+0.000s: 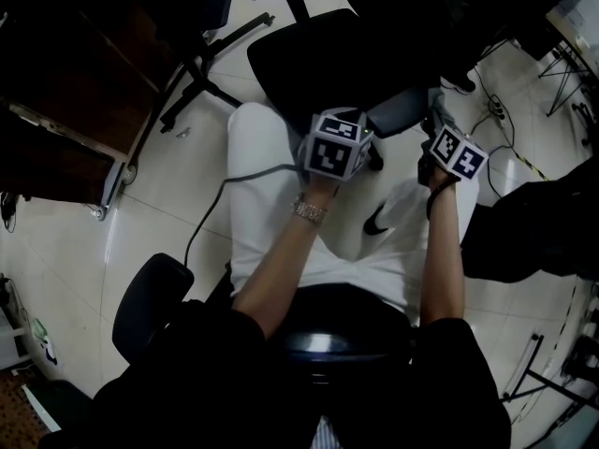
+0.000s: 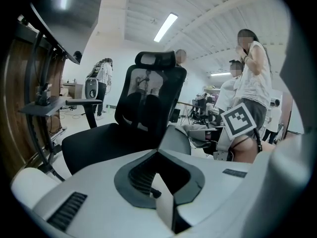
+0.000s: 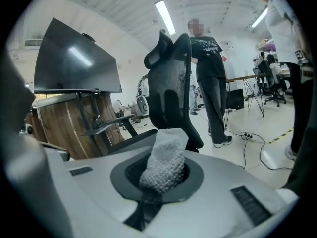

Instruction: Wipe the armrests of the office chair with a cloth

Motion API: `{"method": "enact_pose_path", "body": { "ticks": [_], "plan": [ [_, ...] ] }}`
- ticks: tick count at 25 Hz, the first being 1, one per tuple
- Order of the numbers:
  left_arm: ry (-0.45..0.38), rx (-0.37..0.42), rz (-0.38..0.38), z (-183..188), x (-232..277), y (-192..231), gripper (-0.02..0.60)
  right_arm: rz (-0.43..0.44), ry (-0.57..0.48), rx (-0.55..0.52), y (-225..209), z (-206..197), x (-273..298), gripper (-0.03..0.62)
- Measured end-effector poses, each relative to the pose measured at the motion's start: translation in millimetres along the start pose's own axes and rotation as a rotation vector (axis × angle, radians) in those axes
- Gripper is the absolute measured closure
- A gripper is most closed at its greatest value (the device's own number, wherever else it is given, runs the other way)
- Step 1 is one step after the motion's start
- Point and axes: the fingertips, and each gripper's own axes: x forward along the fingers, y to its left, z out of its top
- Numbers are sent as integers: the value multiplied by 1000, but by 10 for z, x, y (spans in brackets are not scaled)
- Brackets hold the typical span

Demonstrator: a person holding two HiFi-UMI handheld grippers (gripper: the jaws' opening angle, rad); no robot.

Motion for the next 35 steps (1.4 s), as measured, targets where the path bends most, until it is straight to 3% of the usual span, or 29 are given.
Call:
{"method": "enact_pose_path", "body": {
  "ticks": [12,19,24,29,35],
  "plan": [
    [0,8,1,2,-11,-28,588,124,-33,124,766,-339,-349,566],
    [-14,1,6,49,-37,-31,588,242,8,82,1336,-541,-407,566],
    [-18,-3,27,71,-59,46,588,364,104,-4,1873,-751,-361,569],
    [-13,-4,59,48,-58,152,588,210,84,-105,1660,-427,-187,568],
    [-7,8,76,59,-76,84,588,129,109,-167,1497,-323,-203,568]
  ]
}}
